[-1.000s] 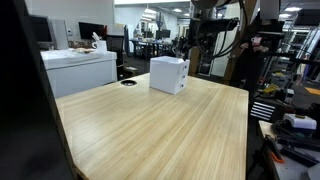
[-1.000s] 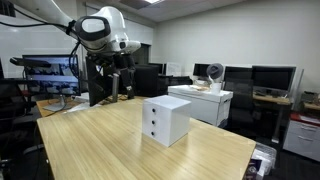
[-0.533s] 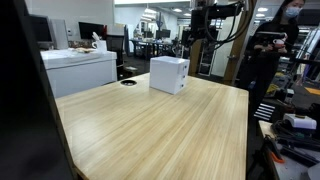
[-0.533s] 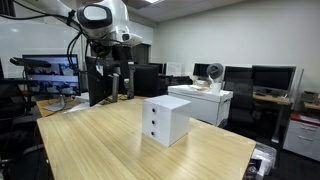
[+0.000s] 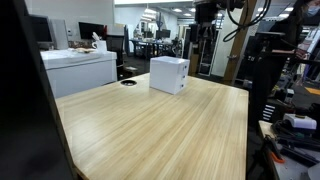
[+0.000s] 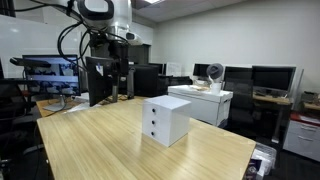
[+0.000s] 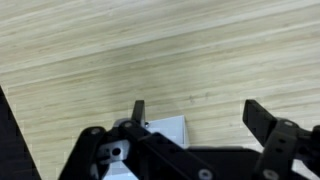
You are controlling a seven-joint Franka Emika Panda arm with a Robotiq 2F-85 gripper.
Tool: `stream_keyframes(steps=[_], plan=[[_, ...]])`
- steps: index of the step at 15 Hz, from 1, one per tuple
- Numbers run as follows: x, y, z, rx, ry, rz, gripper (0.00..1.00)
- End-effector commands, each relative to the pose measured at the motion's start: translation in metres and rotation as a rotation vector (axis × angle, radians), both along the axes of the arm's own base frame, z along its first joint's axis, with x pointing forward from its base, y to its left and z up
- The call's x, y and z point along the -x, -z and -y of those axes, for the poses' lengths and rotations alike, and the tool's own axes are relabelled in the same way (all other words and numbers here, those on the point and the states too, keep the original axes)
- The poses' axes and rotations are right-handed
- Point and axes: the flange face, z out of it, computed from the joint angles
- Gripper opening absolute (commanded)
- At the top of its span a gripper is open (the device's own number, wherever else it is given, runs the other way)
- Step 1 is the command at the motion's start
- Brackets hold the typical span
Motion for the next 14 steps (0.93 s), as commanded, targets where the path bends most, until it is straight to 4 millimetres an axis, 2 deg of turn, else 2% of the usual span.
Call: stream_keyframes(steps=[1,7,9,14], plan=[[0.002,-0.008,-0.005,-0.114,-0.144,-0.065,1.00],[0.008,-0.019,-0.018,-0.230,-0.379,-0.093,1.00],[0.012,-0.021,-0.024,-0.187,-0.360,-0.116,1.00],[0.013,-0.032,-0.030,-0.057,-0.273,-0.023,1.00]])
